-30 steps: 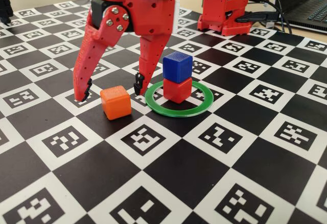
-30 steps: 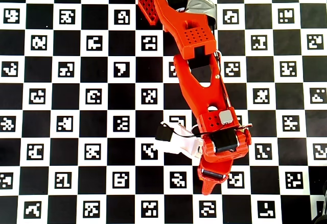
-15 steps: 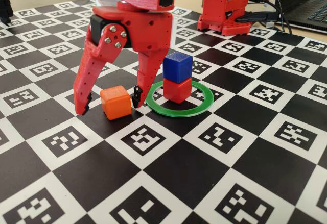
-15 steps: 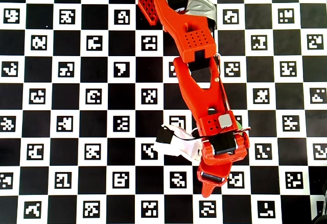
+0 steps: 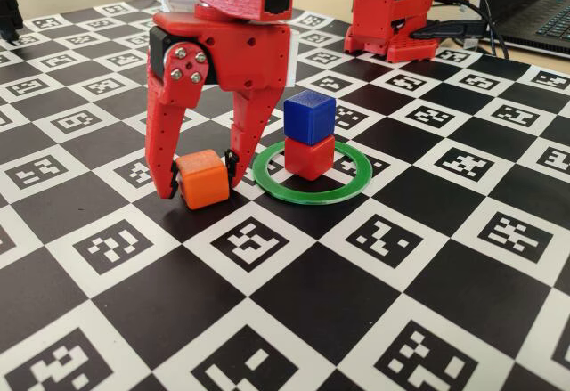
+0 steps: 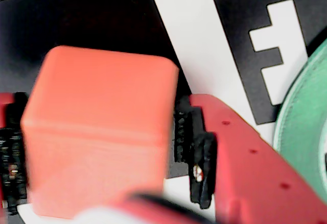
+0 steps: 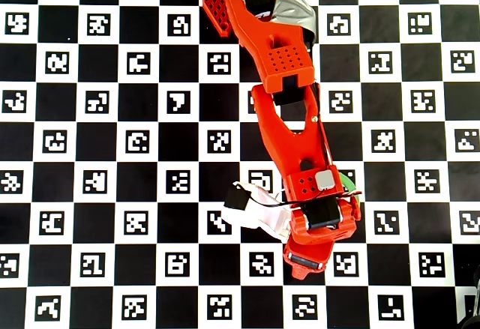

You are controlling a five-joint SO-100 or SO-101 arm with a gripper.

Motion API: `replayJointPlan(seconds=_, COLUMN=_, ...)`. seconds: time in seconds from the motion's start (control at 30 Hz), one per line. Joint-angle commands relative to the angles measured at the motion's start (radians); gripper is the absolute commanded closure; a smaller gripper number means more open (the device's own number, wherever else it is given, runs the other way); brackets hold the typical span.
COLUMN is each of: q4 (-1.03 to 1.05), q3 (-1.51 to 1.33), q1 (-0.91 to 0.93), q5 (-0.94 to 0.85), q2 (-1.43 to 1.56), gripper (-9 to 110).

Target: Grab the red cube then put it in the green circle then put the blue cube on top and finally the orange cube on top

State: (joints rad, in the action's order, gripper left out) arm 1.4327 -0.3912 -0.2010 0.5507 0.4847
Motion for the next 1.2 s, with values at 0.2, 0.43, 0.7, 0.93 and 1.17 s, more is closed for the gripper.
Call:
replayJointPlan(seconds=0.2, q4=-0.015, q3=0.08, q1=0.012, q5=-0.011, q2=0.046, gripper=91)
replayJointPlan(seconds=0.43, q4=-0.003, q3=0.084, q1=0.012, q5=-0.011, q2=0.054, gripper=91)
replayJointPlan(seconds=0.7, q4=0.02, q3=0.069, q1=0.021, q5=-0.017, q2=0.129, gripper=91)
replayJointPlan(seconds=0.93, q4=0.025, q3=-0.034, q1=0.031, q5=-0.044, q2=0.268, gripper=91)
replayJointPlan(seconds=1.17, q4=0.035, q3=-0.106, q1=0.035, q5=-0.057, q2=0.405, gripper=91)
